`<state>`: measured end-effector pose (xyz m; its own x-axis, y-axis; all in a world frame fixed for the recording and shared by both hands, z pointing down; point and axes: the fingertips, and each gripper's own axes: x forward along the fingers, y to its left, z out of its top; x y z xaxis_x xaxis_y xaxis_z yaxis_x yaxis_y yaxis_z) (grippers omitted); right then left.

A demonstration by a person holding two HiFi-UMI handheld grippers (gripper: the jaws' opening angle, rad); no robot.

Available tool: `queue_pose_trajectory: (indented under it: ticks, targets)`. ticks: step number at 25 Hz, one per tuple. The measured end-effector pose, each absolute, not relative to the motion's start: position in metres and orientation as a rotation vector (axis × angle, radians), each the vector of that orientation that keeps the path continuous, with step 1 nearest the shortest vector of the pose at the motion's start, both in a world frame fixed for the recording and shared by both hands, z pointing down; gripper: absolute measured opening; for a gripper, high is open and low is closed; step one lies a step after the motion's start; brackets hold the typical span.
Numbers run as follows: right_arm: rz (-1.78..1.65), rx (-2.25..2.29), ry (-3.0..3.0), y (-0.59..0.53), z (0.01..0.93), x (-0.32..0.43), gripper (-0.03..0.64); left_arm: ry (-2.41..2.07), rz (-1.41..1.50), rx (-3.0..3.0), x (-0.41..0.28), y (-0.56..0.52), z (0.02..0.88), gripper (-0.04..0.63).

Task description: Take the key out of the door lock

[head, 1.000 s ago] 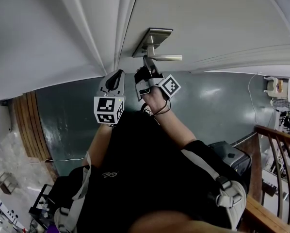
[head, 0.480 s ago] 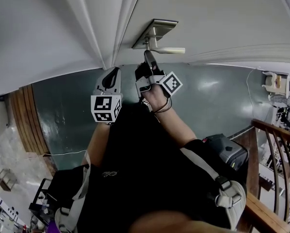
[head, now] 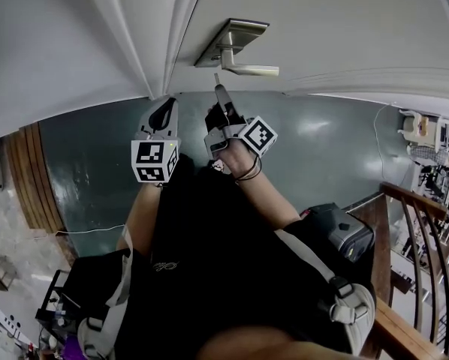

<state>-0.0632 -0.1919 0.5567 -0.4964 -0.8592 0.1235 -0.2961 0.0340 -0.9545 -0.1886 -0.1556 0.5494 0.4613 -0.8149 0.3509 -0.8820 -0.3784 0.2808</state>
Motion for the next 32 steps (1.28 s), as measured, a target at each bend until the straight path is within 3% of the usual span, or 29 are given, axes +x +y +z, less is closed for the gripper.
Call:
queue_pose_trajectory:
  ticks: [14, 32]
  targets:
    - [-1.370, -1.208, 2.259, -0.122, 0.557, -0.009, 0.029, -1.405, 0.294, 2.251, -0.103, -0.102, 0.560, 0.029]
    - [-0.934, -1.331, 2.707, -0.038, 0.537, 0.099, 0.031, -1.344, 0.322, 2.292, 0.032, -0.019, 0.552, 0.029]
